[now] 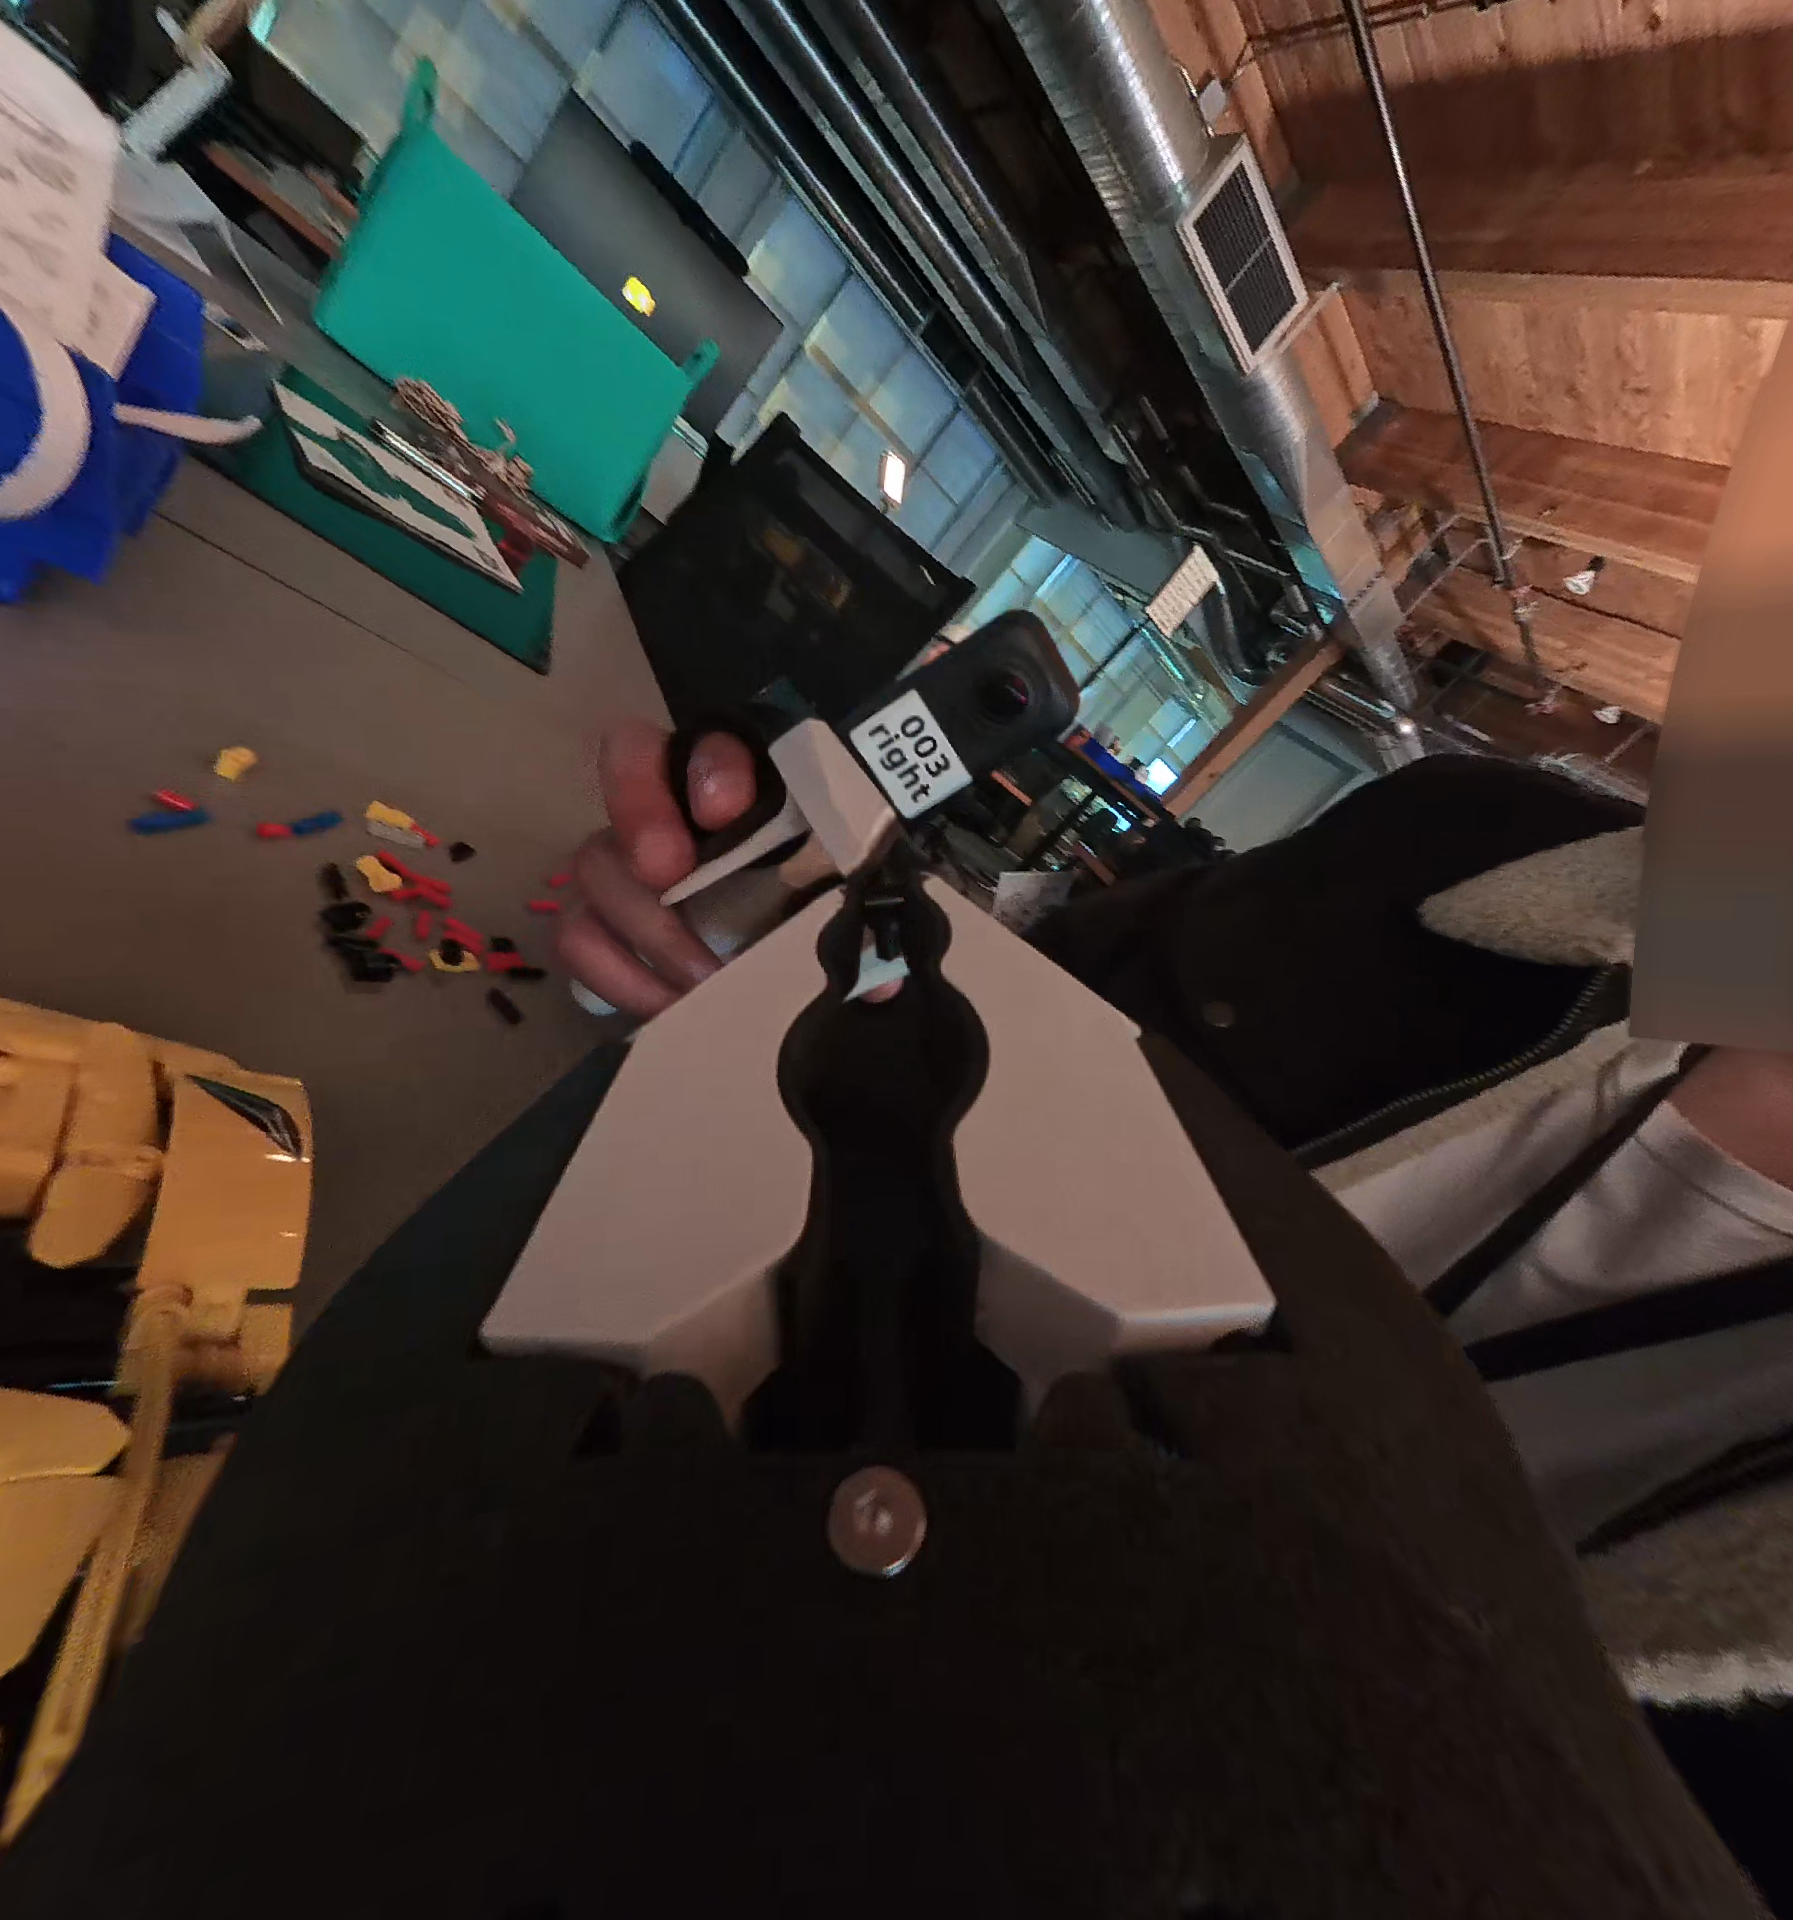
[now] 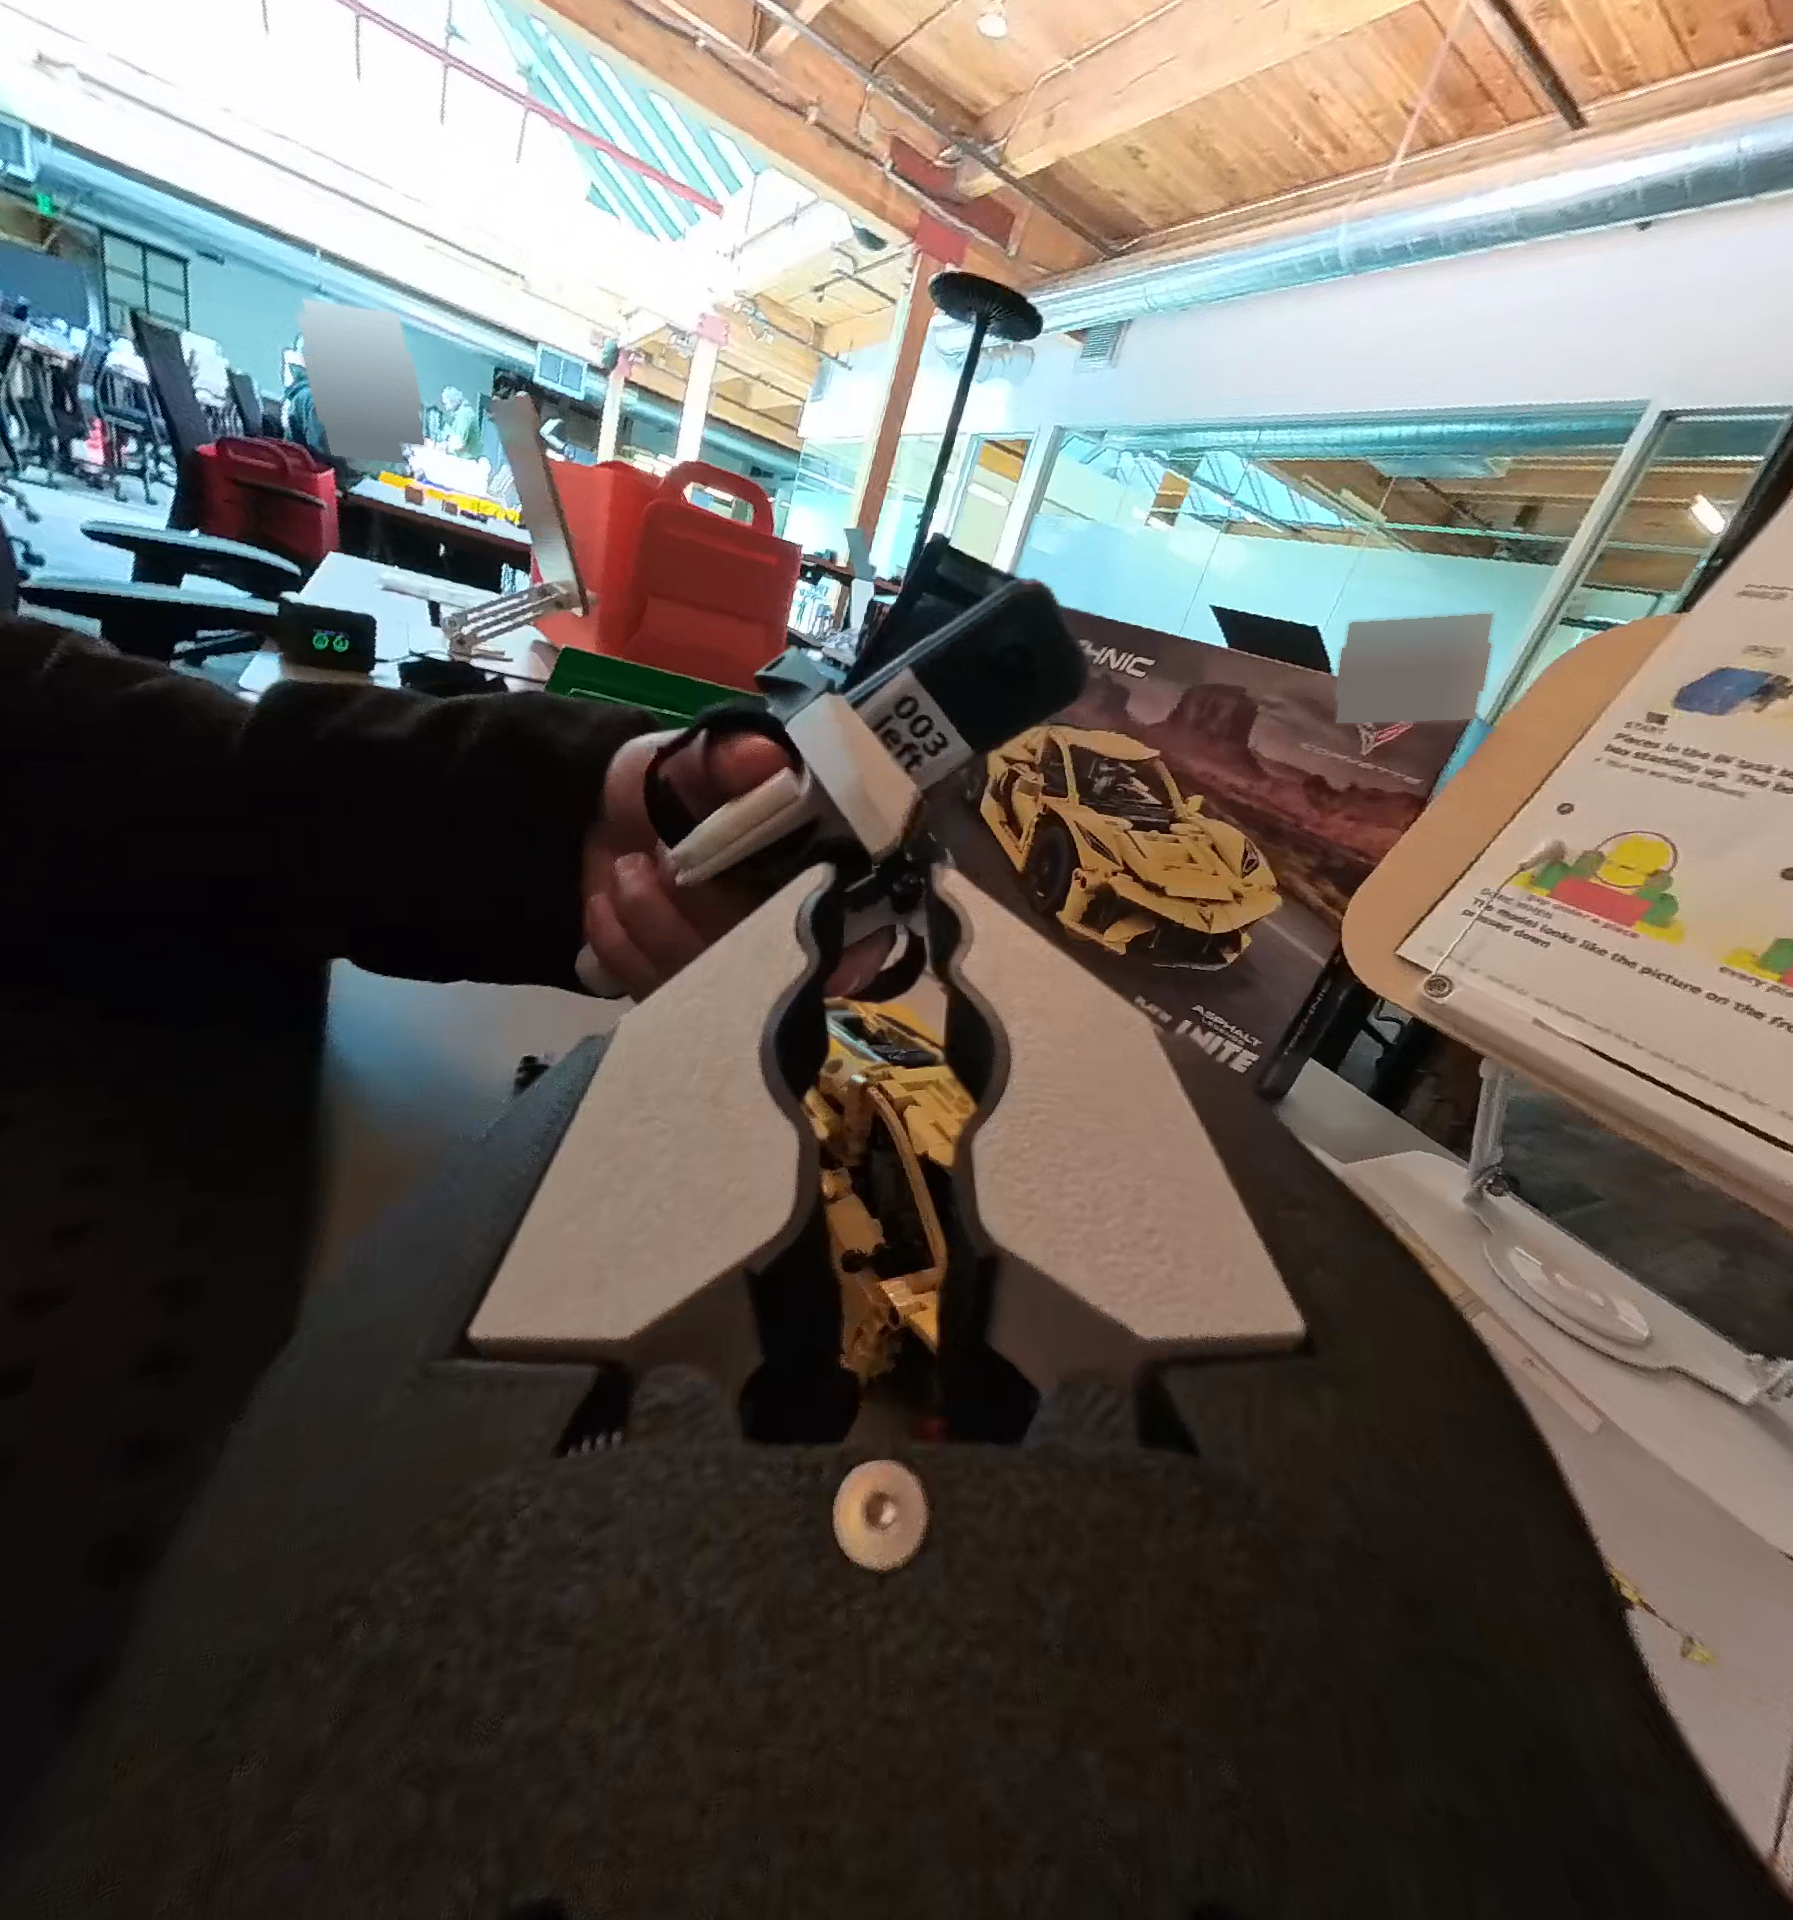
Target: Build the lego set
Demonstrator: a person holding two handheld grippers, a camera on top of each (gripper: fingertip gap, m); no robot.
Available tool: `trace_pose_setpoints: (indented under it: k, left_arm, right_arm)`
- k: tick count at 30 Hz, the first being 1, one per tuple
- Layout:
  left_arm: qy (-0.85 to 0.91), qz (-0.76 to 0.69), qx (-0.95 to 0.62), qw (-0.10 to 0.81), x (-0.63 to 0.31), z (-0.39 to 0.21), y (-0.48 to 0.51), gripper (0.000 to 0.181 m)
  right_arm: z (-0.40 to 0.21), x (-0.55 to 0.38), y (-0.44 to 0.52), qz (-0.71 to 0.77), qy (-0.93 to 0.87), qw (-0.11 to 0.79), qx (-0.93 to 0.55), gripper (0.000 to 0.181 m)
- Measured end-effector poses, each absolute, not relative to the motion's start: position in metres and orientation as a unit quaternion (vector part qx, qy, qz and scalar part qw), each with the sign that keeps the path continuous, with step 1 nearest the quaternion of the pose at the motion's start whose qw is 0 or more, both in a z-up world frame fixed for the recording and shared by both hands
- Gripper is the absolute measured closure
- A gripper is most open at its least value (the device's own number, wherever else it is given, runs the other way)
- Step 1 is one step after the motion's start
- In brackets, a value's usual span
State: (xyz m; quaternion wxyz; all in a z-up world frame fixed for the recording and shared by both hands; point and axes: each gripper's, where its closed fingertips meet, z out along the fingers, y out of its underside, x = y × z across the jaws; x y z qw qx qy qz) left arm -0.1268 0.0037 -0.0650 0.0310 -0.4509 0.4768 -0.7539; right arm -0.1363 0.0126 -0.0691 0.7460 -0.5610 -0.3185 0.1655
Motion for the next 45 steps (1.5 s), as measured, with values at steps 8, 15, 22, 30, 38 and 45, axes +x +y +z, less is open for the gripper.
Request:
trace_pose_setpoints:
  k: [8, 15, 22, 30, 38, 45]
  left_arm:
    - [0.473, -0.747, -0.466, 0.009, -0.127, -0.073, 0.006, 0.175]
    - [0.474, -0.747, -0.466, 0.017, -0.127, -0.073, 0.008, 0.174]
    - [0.470, -0.757, -0.453, 0.024, -0.130, -0.068, 0.010, 0.175]
    - [0.466, -0.755, -0.460, 0.037, -0.127, -0.070, 0.013, 0.176]
    - [0.453, -0.766, -0.455, 0.030, -0.127, -0.068, 0.016, 0.177]
    - [0.460, -0.763, -0.454, 0.024, -0.128, -0.069, 0.013, 0.177]
  right_arm:
    - [-0.074, -0.135, 0.015, 0.140, -0.332, 0.741, -0.567, 0.177]
    - [-0.075, -0.134, 0.016, 0.137, -0.331, 0.738, -0.572, 0.178]
    - [-0.072, -0.130, 0.016, 0.157, -0.313, 0.740, -0.575, 0.180]
    - [-0.074, -0.127, 0.019, 0.149, -0.305, 0.741, -0.579, 0.180]
    - [-0.077, -0.126, 0.021, 0.131, -0.312, 0.740, -0.581, 0.174]
    - [-0.079, -0.128, 0.020, 0.128, -0.324, 0.733, -0.584, 0.178]
